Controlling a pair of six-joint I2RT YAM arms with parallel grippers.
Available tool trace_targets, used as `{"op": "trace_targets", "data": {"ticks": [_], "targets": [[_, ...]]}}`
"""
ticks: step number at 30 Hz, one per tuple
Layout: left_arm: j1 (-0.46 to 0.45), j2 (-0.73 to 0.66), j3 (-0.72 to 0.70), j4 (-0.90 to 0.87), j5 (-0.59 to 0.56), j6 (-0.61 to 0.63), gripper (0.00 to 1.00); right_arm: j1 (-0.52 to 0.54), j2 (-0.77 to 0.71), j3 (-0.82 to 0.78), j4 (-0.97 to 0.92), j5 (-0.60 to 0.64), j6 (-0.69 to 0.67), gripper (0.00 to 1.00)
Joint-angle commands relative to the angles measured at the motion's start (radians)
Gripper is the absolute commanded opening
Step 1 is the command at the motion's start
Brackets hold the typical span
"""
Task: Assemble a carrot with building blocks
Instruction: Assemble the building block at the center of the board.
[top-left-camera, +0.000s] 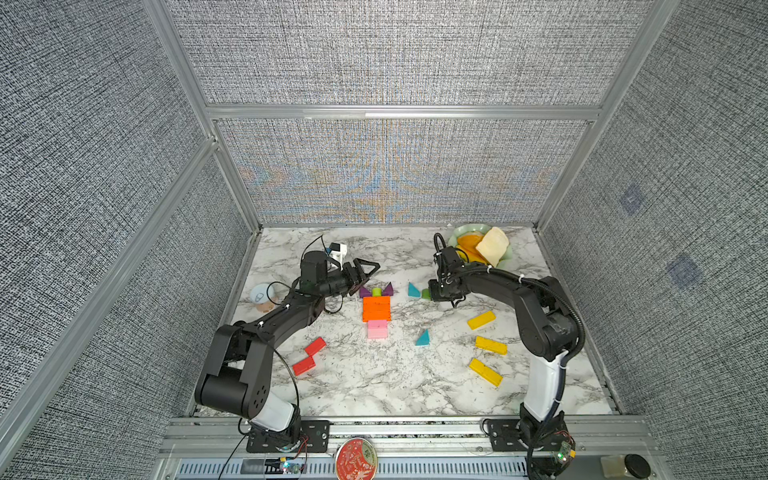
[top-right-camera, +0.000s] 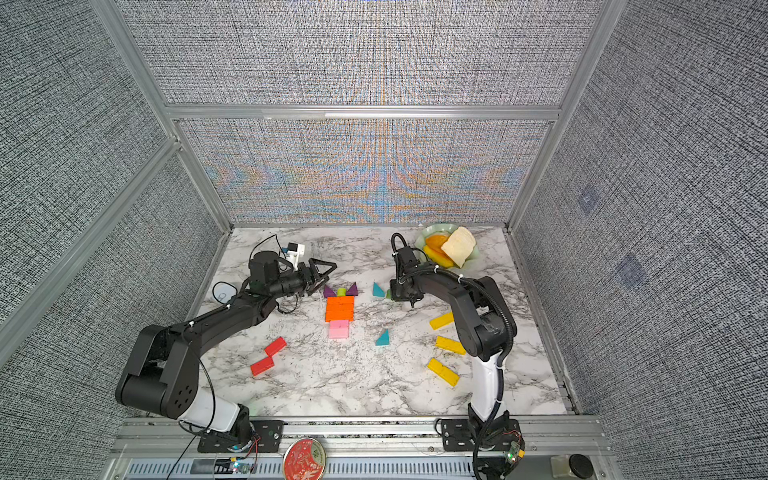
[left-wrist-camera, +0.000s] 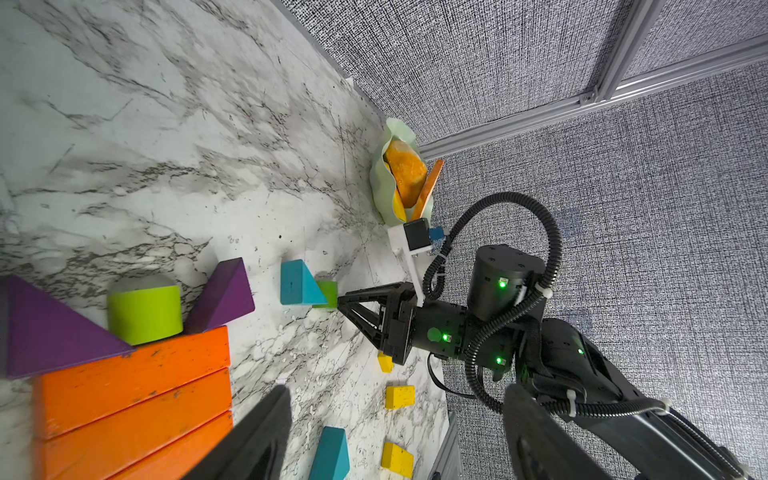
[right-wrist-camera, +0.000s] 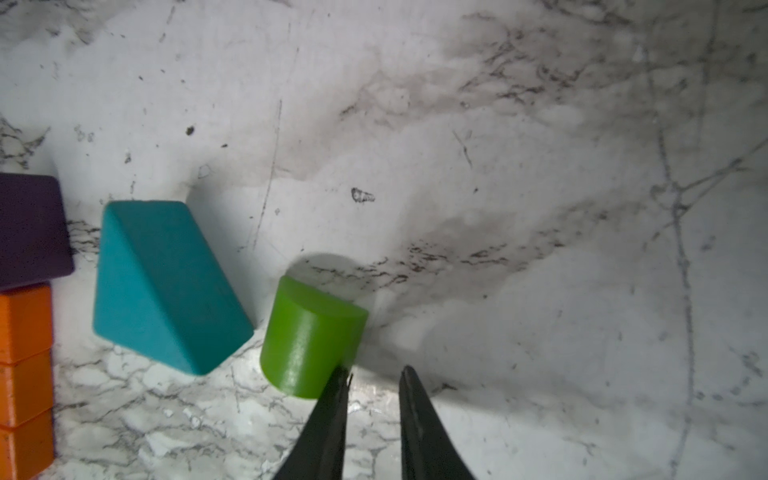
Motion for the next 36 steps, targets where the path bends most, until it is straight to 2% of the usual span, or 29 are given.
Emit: {"op": "trace_targets", "data": {"ticks": [1,5,25,31,36], "targets": [[0.000,0.001,0.011,0.012,0.016,0.003,0.81,0.001,-0.009,0.002,-0.015,0.020,-0.007,0.28],[0.000,-0.001,0.010,0.016,0.018,0.000,0.81,-0.002,0.005,0.016,-0.031,0.041,-0.013,0.31],[-0.001,-0.001,0.011,0.018,0.019,0.002,0.81,-0.001,0.034,0.057,-0.040,0.043,-0.018,0.35],[-0.002,0.001,0.010,0.019,0.021,0.001,0.81,-0.001,0.038,0.060,-0.037,0.049,-0.005,0.42],[-0.003,0.002,0.010,0.019,0.020,0.001,0.81,0.001,-0.031,0.018,-0.026,0.075,0.012,0.43]]}}
